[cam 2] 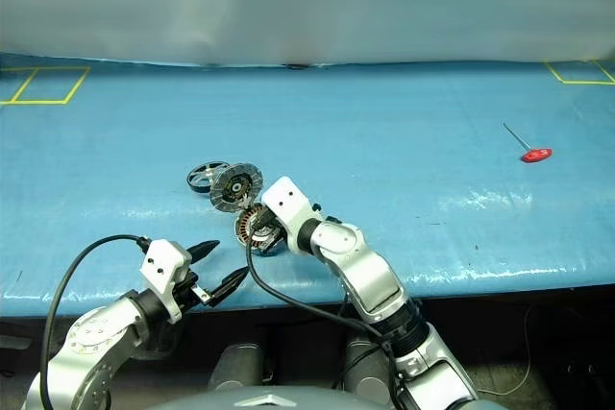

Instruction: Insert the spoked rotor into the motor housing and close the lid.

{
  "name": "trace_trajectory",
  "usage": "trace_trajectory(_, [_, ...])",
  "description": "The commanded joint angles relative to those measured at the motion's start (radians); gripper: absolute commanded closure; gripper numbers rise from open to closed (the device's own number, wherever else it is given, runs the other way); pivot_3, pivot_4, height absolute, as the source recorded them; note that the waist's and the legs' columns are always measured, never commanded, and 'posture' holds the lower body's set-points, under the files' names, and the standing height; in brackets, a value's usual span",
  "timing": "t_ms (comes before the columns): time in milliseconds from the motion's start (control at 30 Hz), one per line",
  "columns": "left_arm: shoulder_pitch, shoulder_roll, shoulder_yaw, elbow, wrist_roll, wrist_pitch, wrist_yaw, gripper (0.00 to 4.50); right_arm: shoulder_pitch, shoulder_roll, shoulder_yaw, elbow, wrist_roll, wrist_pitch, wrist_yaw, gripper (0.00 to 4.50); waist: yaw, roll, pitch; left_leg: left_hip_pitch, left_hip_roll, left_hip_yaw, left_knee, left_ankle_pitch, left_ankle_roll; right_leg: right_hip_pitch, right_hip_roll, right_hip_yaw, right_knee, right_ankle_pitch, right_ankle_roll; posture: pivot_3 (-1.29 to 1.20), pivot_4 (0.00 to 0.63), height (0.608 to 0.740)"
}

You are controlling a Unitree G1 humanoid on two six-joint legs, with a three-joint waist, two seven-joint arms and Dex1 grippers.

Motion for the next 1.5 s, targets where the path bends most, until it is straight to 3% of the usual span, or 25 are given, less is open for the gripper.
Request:
trace_trajectory(33, [-0.004, 0.0, 0.002, -0.031, 0.002, -0.013, 0.002, 0.0, -0.017, 0.013, 0.004, -0.027, 0.003, -0.002, 0.001, 4.45, 0.0, 0.0, 0.0, 0.0, 0.0, 0.0, 0.0, 0.0, 0.0, 0.0, 0.0, 0.0, 0.0, 0.0, 0.0, 0.0, 0.15, 0.74])
trace_trajectory(467, [0.008, -0.005, 0.004, -0.036, 0.001, -0.013, 0.013, 0.0, -0.016, 0.01, 0.027, 0.04, -0.02, 0.008, 0.002, 4.45, 0.0, 0.0, 0.0, 0.0, 0.0, 0.0, 0.0, 0.0, 0.0, 0.0, 0.0, 0.0, 0.0, 0.0, 0.0, 0.0, 0.15, 0.74])
trace_trajectory(1000, [0.018, 0.012, 0.022, -0.035, -0.012, -0.026, -0.009, 0.0, 0.004, -0.037, 0.03, -0.045, -0.013, 0.073, 0.01, 4.45, 0.001, 0.0, 0.0, 0.0, 0.0, 0.0, 0.0, 0.0, 0.0, 0.0, 0.0, 0.0, 0.0, 0.0, 0.0, 0.0, 0.15, 0.74])
trace_trajectory(1267, [0.058, 0.085, 0.174, -0.1, -0.107, -0.006, -0.083, 0.0, 0.008, -0.011, -0.067, -0.2, 0.084, 0.148, 0.015, 4.45, 0.001, 0.0, 0.0, -0.001, 0.0, 0.0, 0.0, 0.0, 0.0, -0.001, 0.0, 0.0, 0.0, 0.0, 0.0, 0.0, 0.15, 0.74])
trace_trajectory(1500, [0.032, 0.204, 0.283, -0.064, -0.166, 0.085, -0.154, 0.0, 0.044, -0.056, -0.063, -0.265, 0.108, 0.151, 0.022, 4.45, 0.002, 0.0, 0.0, -0.001, 0.0, 0.0, 0.0, 0.0, 0.0, -0.001, 0.0, 0.0, 0.0, 0.0, 0.0, 0.0, 0.15, 0.74])
